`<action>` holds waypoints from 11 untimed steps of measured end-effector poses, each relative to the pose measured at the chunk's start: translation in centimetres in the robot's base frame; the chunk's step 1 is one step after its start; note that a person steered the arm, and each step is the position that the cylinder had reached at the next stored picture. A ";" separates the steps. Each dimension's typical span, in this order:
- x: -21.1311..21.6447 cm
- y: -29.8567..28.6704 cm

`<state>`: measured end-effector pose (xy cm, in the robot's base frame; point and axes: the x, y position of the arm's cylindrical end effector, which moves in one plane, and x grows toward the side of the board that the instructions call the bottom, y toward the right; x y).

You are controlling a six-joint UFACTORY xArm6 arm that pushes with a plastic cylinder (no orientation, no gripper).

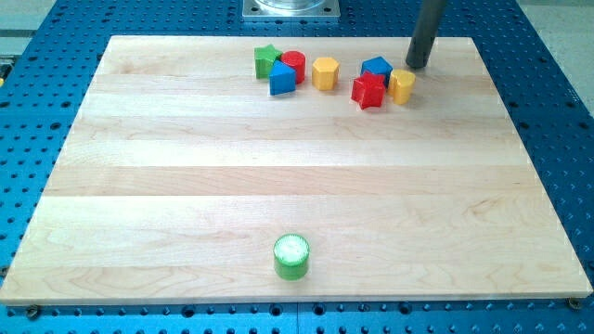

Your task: Move the cube into the heart

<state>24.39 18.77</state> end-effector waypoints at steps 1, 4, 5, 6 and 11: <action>-0.2 -7.7; 3.4 -7.6; 3.3 -5.0; 1.5 -4.3; 11.3 -2.4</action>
